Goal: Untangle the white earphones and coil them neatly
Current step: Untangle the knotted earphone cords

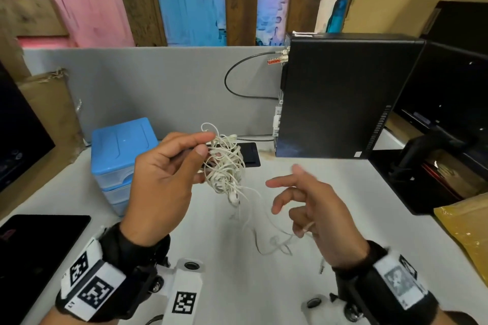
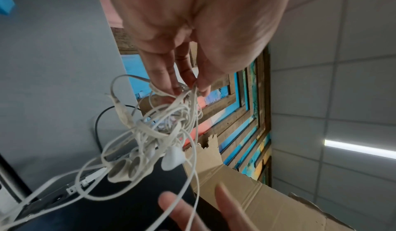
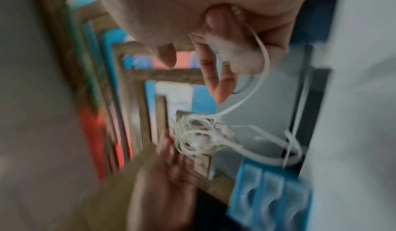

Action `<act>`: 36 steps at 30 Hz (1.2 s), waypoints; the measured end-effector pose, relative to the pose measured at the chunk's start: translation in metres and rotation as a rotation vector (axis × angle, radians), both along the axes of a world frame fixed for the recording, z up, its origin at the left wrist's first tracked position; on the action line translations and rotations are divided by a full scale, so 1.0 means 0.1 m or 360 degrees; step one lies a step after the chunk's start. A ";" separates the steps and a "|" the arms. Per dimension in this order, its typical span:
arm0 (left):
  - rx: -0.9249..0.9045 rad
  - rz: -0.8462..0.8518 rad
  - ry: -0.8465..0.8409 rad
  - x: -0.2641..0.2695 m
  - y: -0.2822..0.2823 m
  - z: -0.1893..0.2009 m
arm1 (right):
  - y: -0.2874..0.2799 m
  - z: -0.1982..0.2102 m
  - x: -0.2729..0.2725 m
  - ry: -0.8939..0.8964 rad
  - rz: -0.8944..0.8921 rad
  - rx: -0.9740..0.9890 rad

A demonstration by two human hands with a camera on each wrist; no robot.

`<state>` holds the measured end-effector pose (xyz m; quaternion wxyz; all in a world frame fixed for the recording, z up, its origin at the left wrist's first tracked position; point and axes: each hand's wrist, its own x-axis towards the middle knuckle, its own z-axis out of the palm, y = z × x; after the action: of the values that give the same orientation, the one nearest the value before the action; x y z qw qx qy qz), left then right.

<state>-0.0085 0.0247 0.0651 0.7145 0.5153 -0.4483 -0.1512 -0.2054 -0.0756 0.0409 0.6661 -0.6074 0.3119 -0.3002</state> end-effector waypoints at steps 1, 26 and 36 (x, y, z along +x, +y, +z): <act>0.0001 -0.0023 -0.0045 -0.01 0.00 -0.01 | 0.05 0.00 0.02 0.0039 0.0021 -0.0165; 0.0654 -0.0681 -0.0248 -0.23 -0.07 -0.29 | -0.02 0.09 -0.05 -0.0306 0.0193 -0.0328; 0.0610 -0.0938 -0.0060 -0.17 -0.04 -0.23 | -0.08 0.13 -0.21 -0.0037 0.0496 -0.0539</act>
<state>-0.0253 0.0208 0.0421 0.5222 0.4912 -0.5543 -0.4228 -0.2264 -0.0832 0.0542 0.5964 -0.7479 0.1518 -0.2488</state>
